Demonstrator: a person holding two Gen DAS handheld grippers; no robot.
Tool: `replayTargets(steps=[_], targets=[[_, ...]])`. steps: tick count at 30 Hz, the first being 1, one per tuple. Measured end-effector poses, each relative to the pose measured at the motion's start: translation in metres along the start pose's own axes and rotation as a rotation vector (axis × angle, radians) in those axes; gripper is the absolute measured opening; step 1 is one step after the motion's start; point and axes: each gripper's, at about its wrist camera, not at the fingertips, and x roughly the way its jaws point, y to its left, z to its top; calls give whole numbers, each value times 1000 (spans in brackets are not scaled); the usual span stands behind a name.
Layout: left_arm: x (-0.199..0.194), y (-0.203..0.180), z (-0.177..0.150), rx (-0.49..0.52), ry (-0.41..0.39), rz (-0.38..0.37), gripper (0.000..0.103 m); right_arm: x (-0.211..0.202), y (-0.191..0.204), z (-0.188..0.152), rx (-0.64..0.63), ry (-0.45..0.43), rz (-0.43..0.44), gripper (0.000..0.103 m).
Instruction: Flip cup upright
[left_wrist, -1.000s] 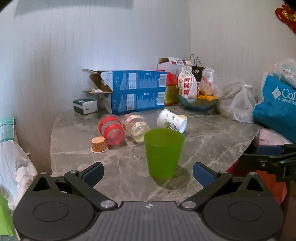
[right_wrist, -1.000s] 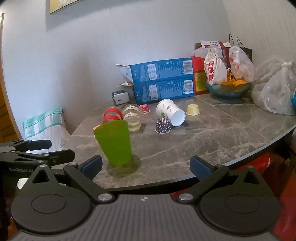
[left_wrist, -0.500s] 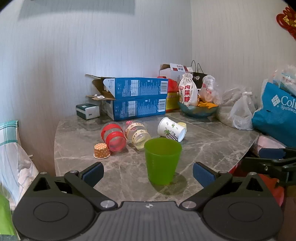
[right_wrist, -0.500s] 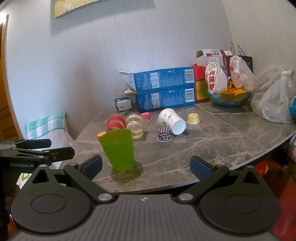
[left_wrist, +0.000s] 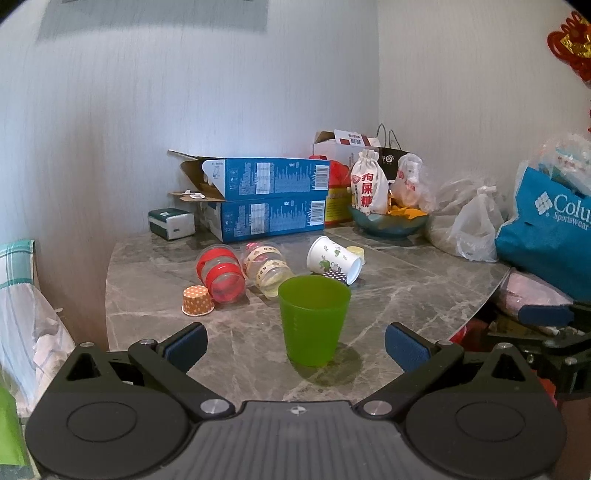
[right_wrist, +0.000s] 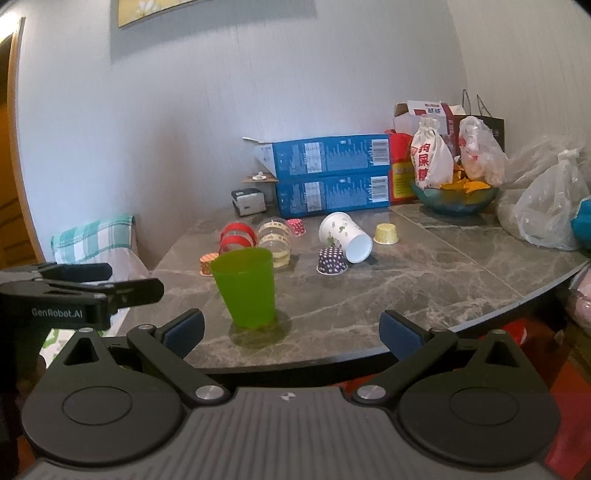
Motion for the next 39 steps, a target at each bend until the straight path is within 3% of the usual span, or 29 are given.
replayTargets(steps=[10,16,39], targets=[[-9,5,2,-28,12,-11,103,-5,13,2,-8,-19,19,102],[-19,12,5,-59,-55,-36,103,-12,6,8,59,-56,19,102],[-13,5,-16,-38,-8,-30,103,-8,11,-2,65,-48,17,102]])
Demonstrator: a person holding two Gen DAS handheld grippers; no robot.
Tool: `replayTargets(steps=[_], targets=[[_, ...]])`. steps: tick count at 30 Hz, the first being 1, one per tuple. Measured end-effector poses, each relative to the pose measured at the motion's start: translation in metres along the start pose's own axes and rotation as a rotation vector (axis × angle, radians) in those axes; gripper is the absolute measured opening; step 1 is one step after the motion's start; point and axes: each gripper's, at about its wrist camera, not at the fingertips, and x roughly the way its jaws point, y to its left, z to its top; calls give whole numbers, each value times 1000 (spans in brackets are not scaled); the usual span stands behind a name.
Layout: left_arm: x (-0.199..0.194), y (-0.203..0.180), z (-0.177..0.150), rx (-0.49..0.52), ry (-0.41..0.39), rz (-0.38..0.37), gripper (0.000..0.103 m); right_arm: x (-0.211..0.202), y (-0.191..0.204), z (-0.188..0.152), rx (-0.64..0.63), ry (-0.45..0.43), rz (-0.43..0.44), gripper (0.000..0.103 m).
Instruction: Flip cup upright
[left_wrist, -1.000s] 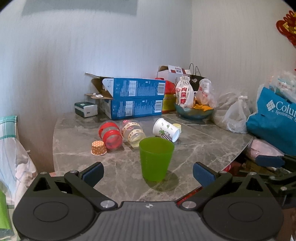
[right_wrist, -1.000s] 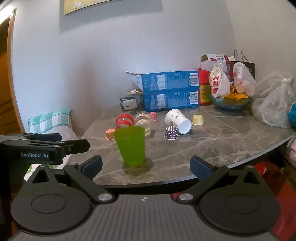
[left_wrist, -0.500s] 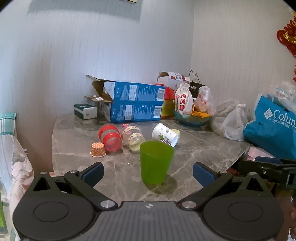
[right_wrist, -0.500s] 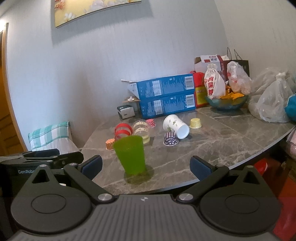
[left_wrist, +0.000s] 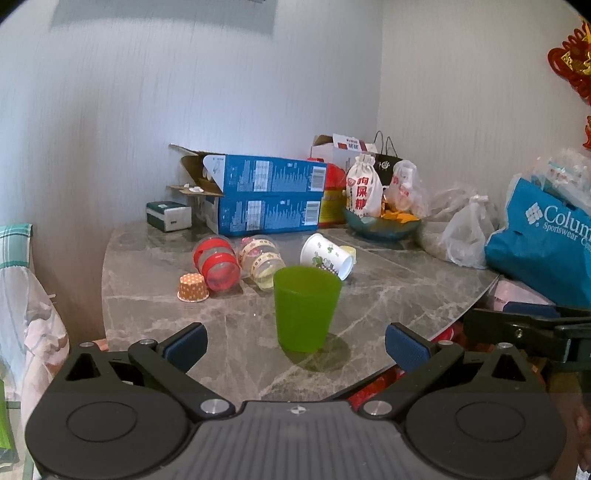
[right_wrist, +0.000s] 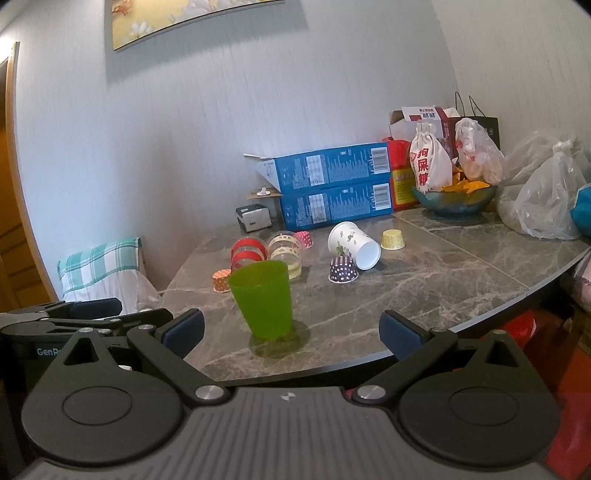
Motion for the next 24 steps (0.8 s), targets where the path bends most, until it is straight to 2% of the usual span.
replayTargets(steps=[24], targets=[[16,-7,-1,18,34,4,103,9,-10,-4,18,1,22,102]])
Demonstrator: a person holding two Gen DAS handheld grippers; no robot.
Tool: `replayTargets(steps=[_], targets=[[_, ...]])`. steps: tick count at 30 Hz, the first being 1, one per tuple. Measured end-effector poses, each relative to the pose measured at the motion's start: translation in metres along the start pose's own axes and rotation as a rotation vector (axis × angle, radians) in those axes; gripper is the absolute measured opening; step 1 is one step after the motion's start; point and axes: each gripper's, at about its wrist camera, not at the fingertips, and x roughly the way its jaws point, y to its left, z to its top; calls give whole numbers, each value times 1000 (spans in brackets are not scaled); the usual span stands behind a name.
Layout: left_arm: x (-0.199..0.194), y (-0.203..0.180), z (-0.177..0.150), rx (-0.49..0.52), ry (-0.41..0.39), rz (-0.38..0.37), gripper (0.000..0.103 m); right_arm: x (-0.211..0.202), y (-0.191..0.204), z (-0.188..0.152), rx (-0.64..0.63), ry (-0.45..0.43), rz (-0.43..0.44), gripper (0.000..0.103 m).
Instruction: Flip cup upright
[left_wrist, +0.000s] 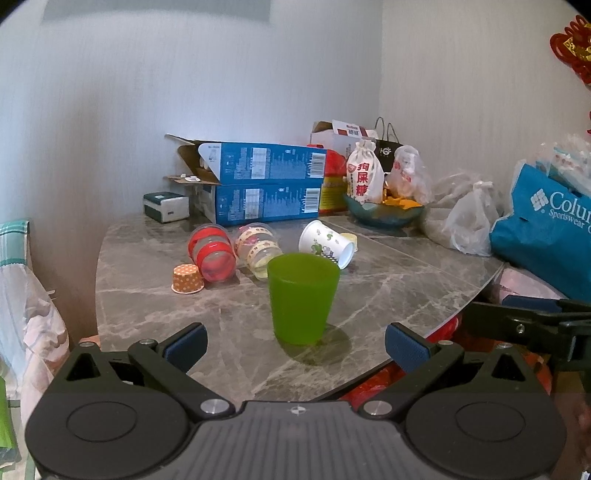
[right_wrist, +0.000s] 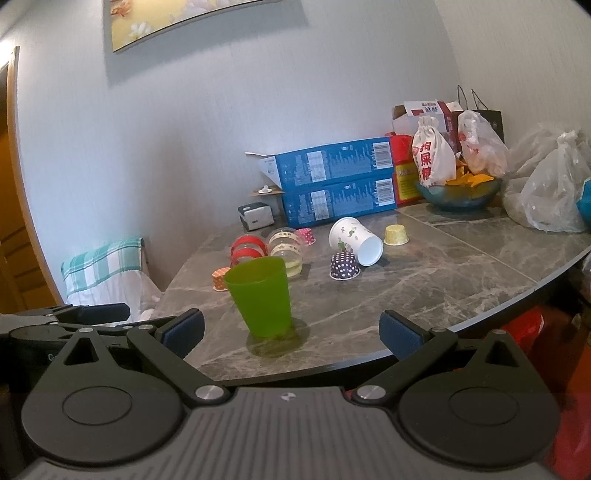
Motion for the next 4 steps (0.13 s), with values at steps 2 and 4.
replayTargets(steps=[2,4], targets=[[3,-1,1,-3,1,1,103,1,-2,0,6,3,-1,102],[7,-1,2,-2,5,8,103,3,-5,1,11,8,-3,102]])
